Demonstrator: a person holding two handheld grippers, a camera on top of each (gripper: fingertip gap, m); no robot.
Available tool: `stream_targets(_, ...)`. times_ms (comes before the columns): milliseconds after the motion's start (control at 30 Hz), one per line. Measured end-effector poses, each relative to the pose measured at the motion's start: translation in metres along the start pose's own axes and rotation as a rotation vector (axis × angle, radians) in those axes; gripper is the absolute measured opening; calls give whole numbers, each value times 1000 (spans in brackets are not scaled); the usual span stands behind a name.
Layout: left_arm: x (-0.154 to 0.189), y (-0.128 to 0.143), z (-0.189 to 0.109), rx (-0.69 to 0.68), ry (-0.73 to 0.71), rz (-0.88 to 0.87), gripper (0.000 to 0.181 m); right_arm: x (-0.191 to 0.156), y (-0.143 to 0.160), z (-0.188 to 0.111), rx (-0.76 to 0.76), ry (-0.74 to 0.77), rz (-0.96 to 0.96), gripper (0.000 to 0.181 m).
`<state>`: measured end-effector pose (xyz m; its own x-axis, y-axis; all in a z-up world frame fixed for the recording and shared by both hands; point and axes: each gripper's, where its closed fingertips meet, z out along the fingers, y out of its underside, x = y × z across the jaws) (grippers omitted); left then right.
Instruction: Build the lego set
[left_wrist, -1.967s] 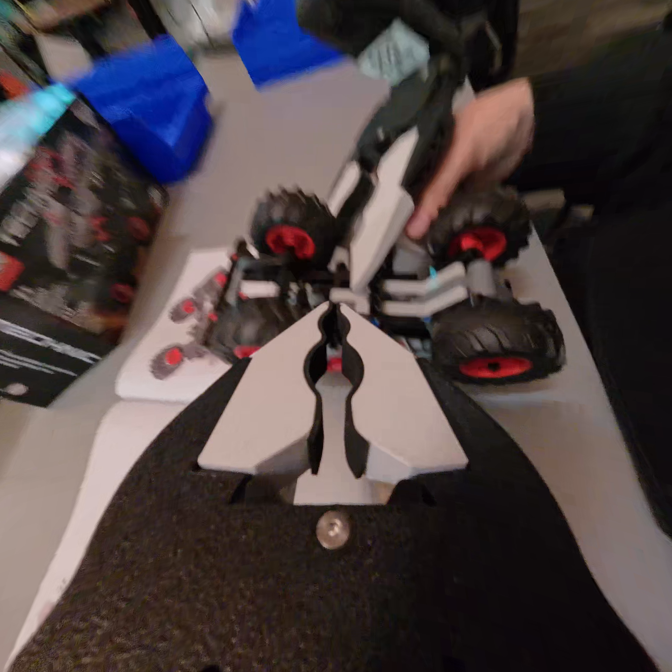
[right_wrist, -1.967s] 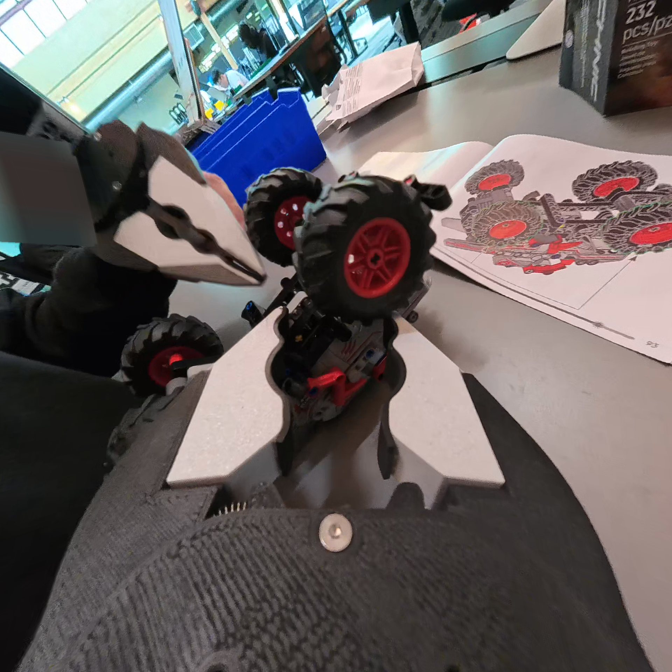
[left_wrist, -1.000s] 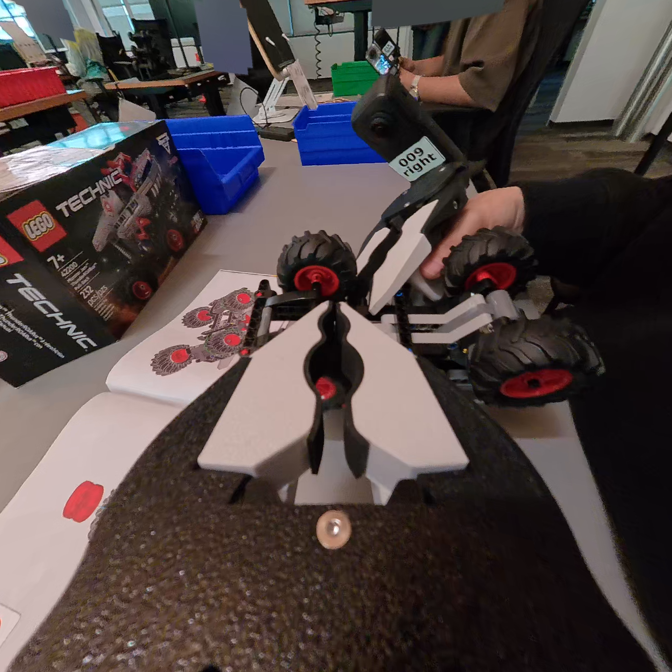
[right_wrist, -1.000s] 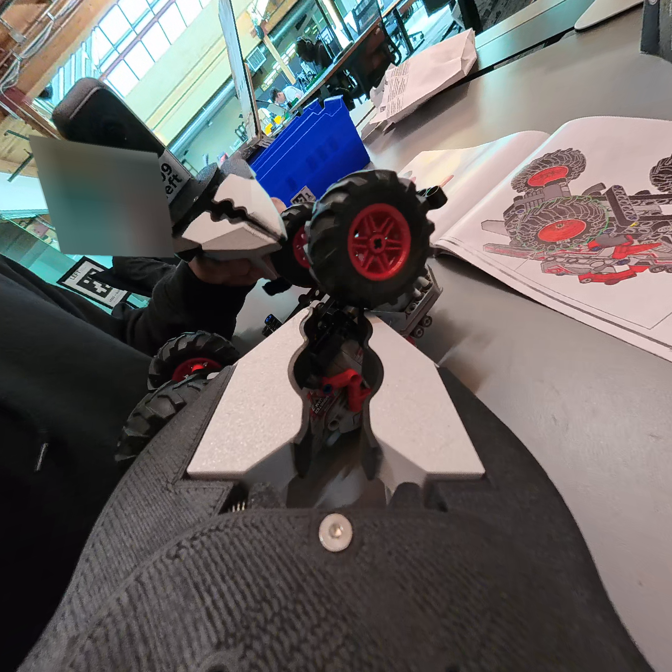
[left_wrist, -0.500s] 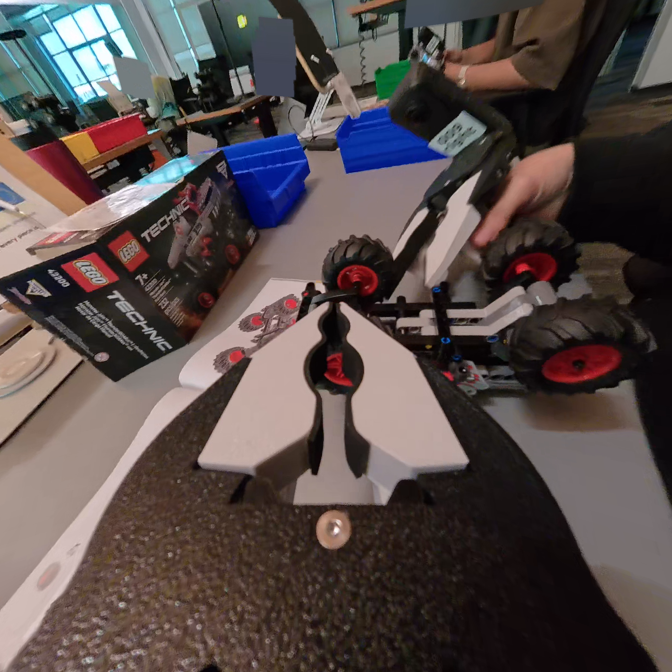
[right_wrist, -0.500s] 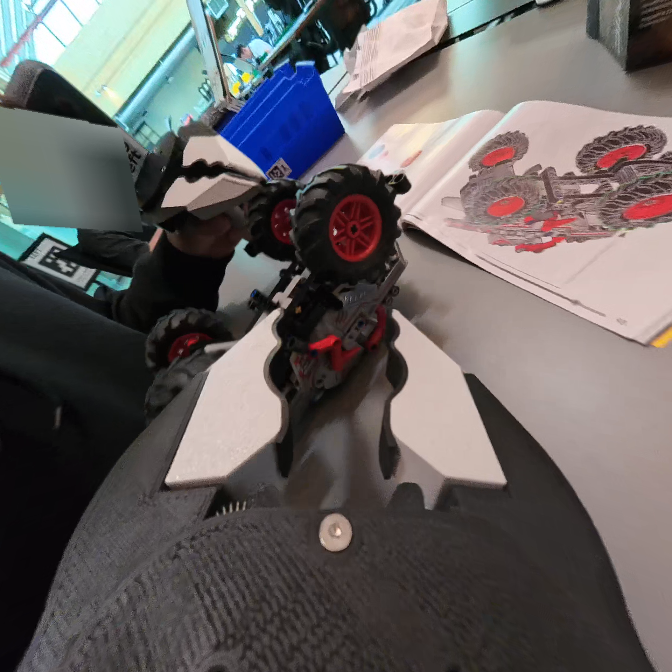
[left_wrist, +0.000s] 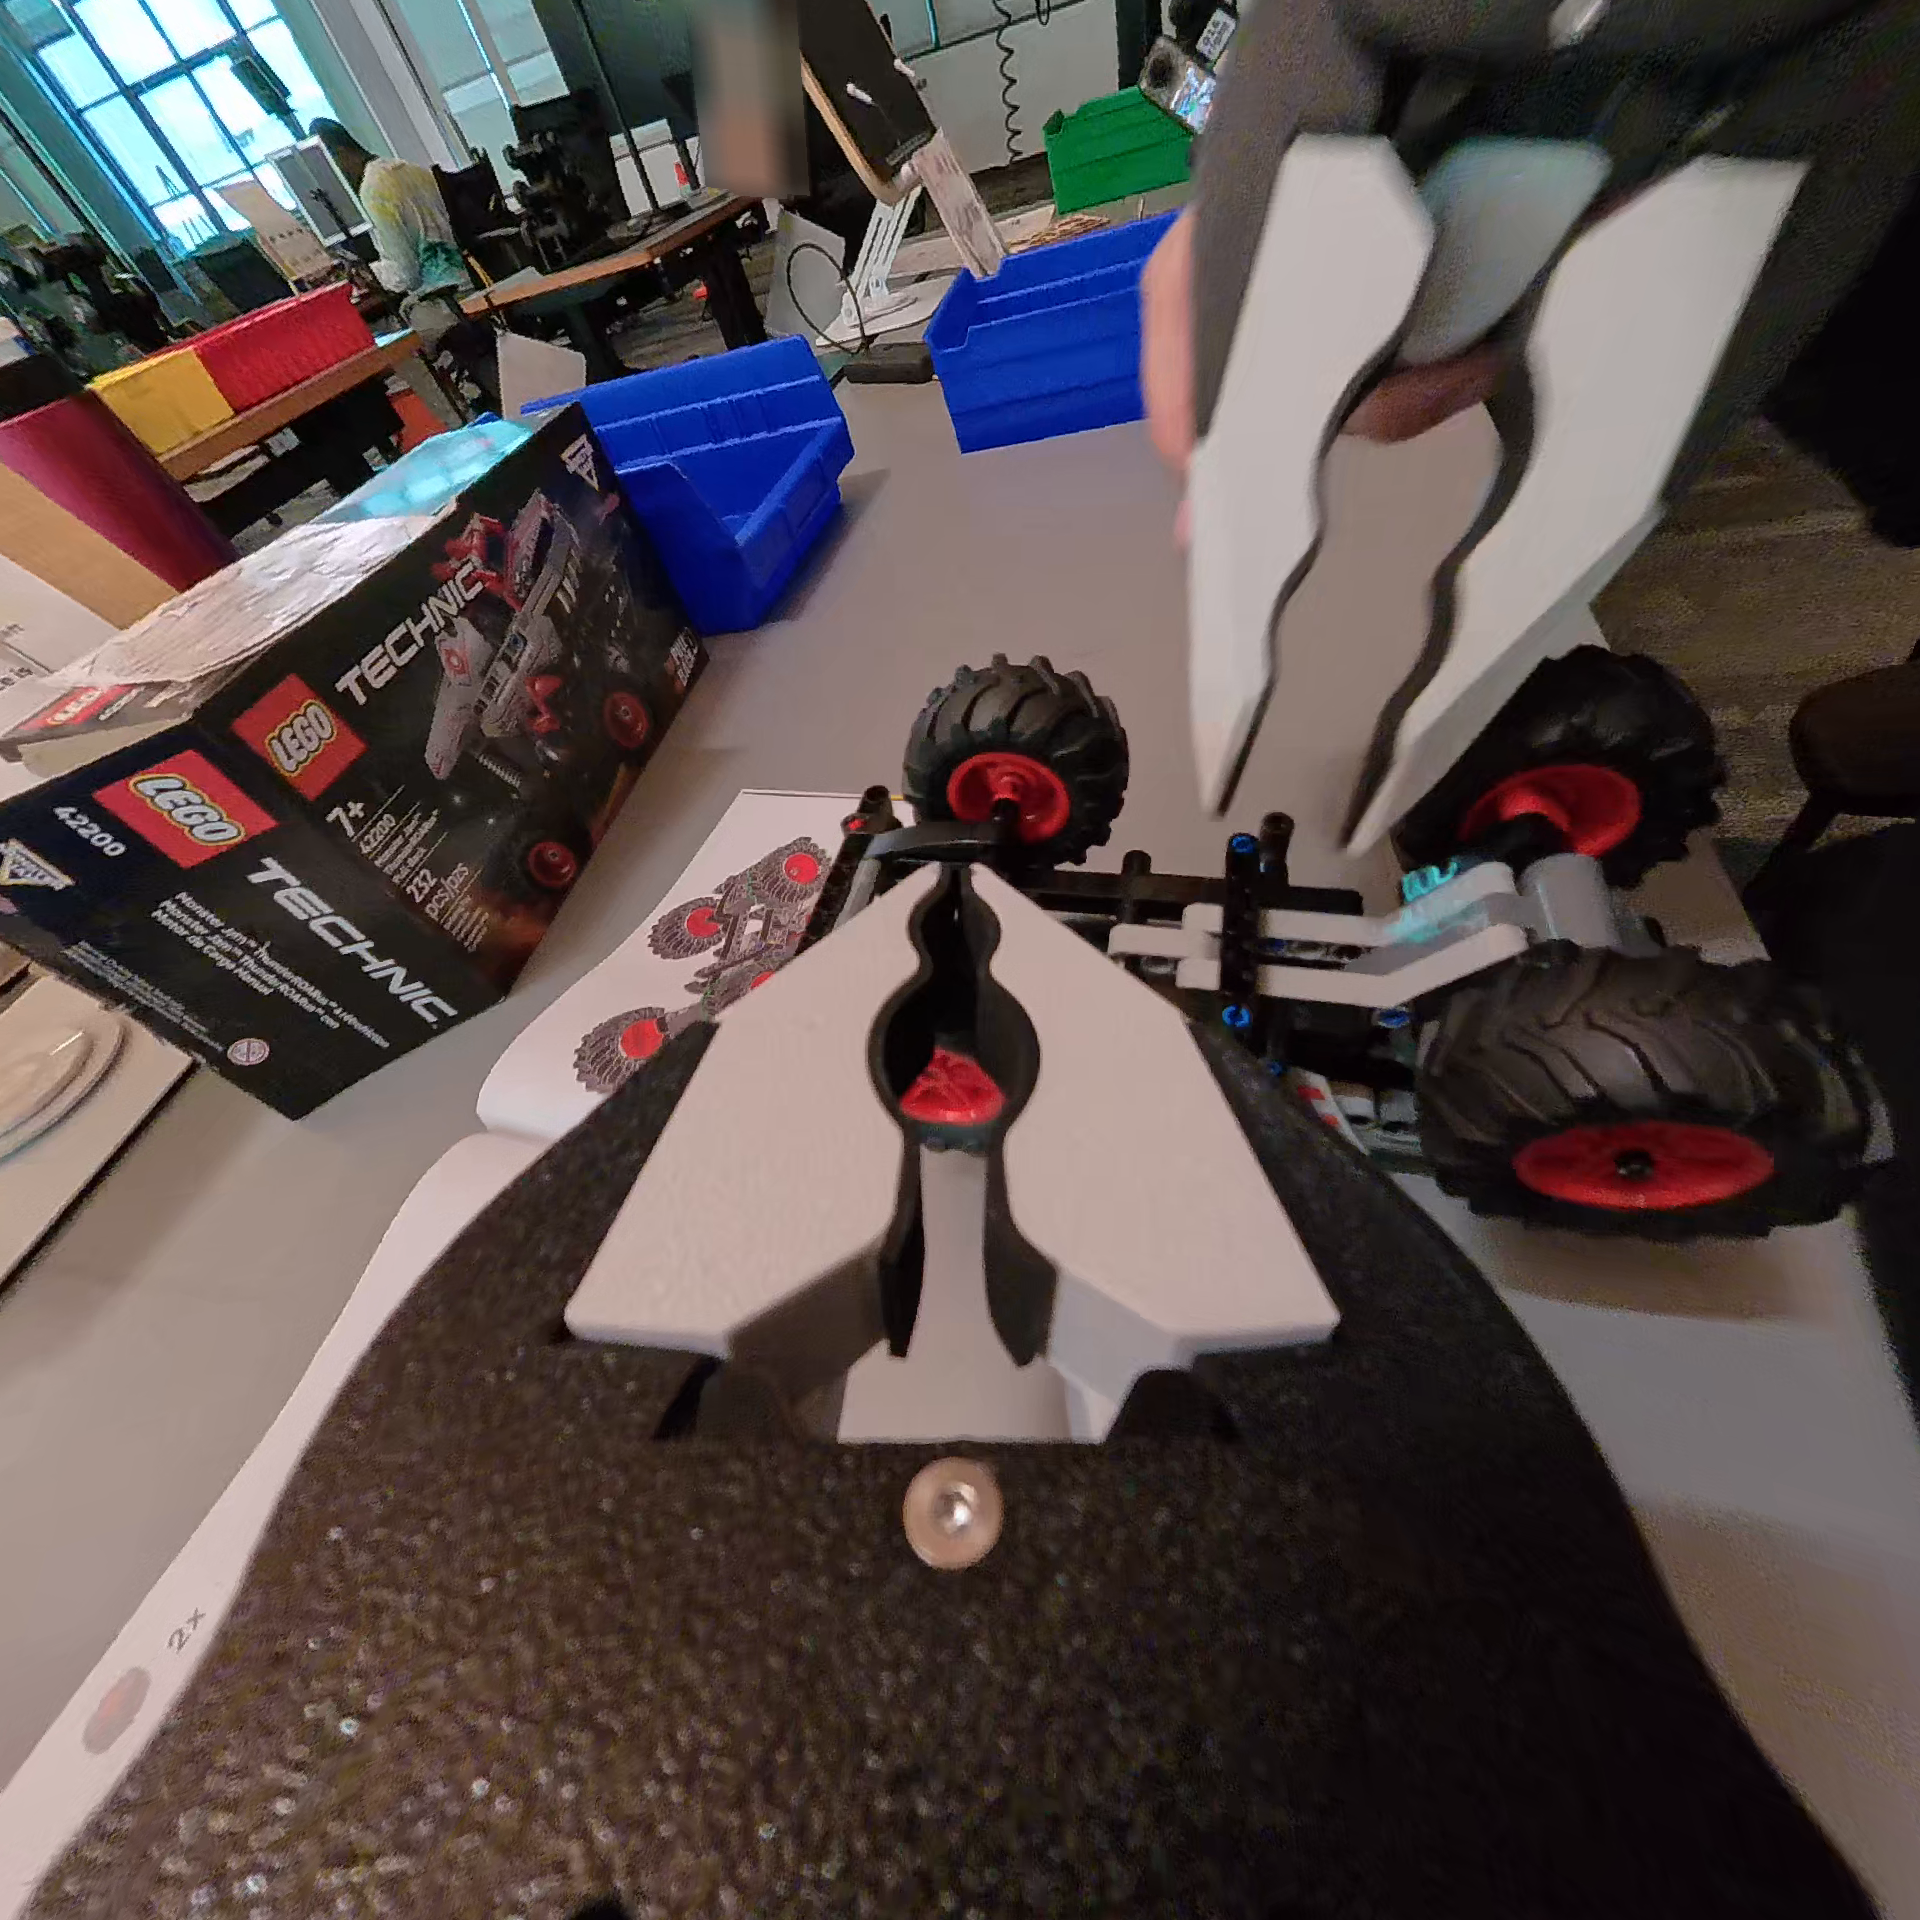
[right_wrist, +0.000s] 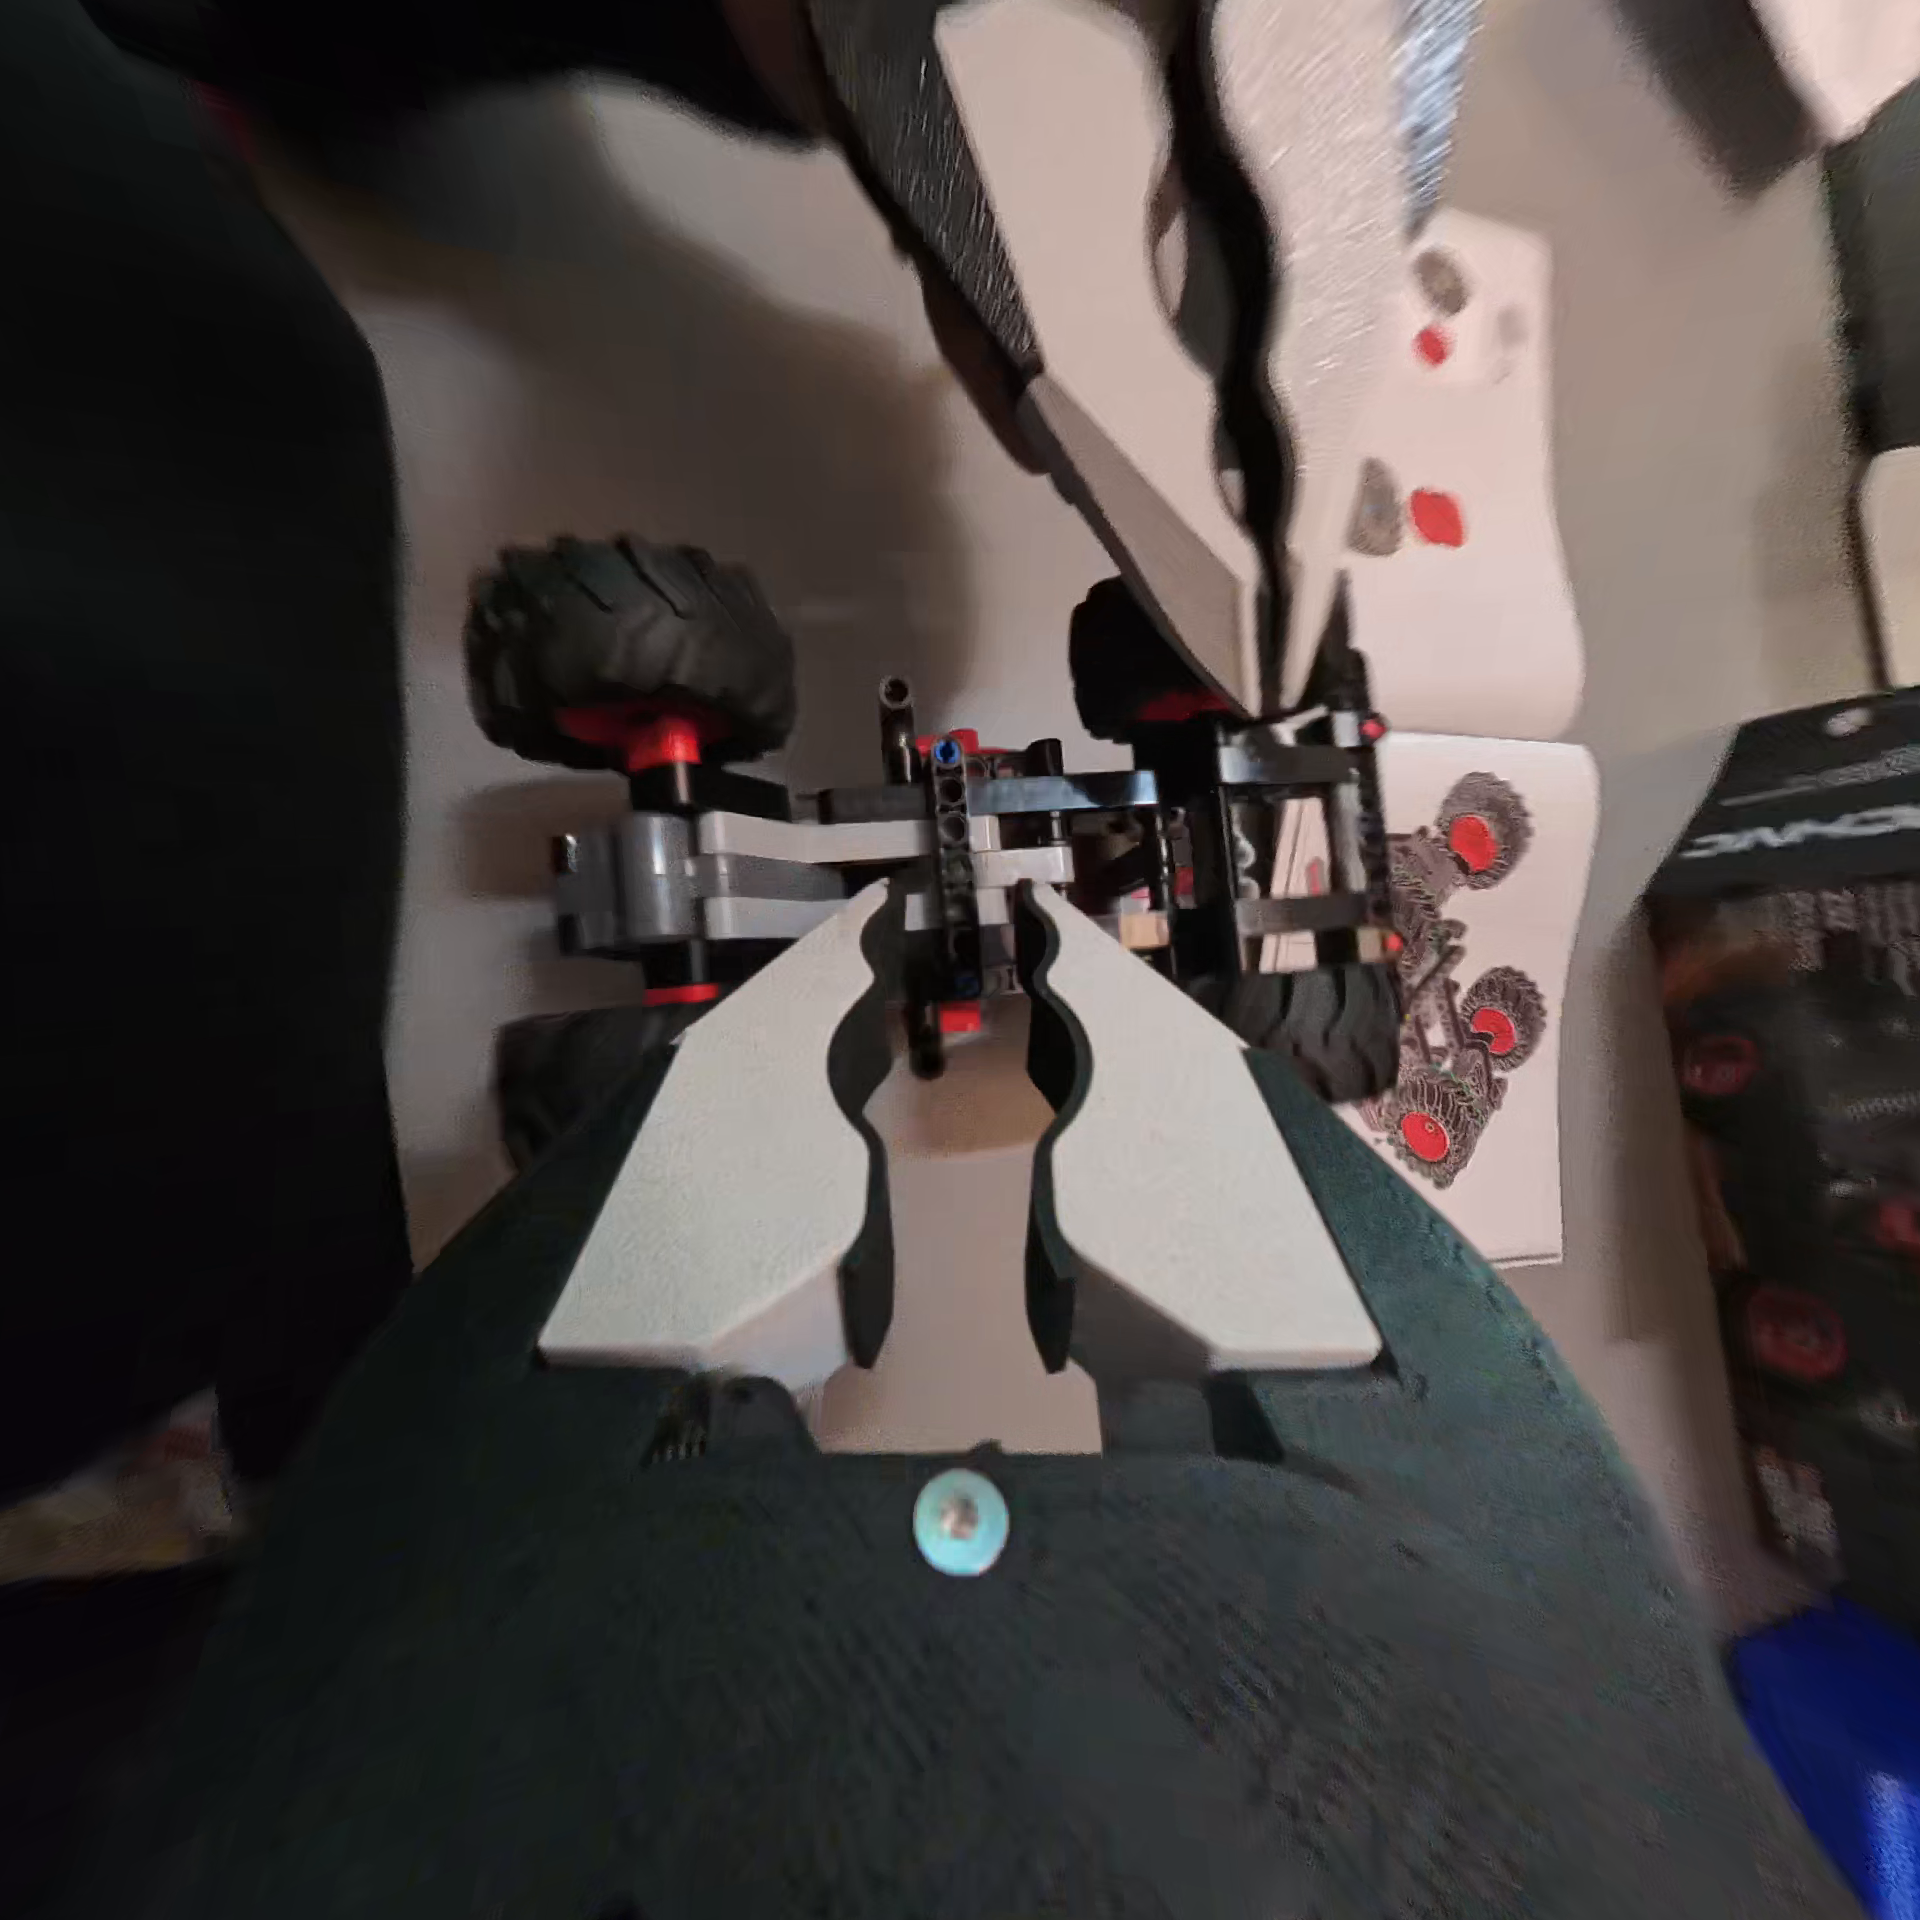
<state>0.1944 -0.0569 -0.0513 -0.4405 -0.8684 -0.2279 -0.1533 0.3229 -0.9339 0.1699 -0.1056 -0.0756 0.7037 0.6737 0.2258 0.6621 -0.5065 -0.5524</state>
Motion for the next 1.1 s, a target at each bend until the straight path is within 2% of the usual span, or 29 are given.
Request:
stream_targets(100, 1, -2, 3, -9, -2, 6, 0, -6, 4, 19, -95, -111, -62, 17)
stream_targets(167, 0, -1, 4, -24, -7, 7, 0, -6, -2, 23, -72, -130, -63, 12)
stream_targets(233, 0, 1, 4, -33, -9, 16, 0, -2, -3, 24, -73, -119, -29, 6)
stream_targets(400, -15, -3, 1, -3, -42, -19, 0, -5, 0, 22, -67, -62, -41, 6)
stream_targets(667, -9, -1, -1, 39, 117, -229, 0, -5, -2, 23, -63, 32, -1, 6)
stream_targets(767, 9, -1, -6, 51, 185, -175, 0, -3, -2, 24, -55, 47, 8, 7)
stream_targets(867, 28, 25, -1, -78, 180, -58, 0, -1, -4, 25, -40, 47, 13, 7)
stream_targets(900, 29, 28, -1, -78, 174, -69, 0, -1, -4, 25, -44, 38, 7, 6)
stream_targets(1000, 27, 5, -10, 73, 201, -173, 0, -2, -3, 24, -41, 38, 6, 6)
stream_targets(1100, 12, -8, -13, 110, 123, -112, 0, -6, -4, 24, -20, 28, -19, 7)
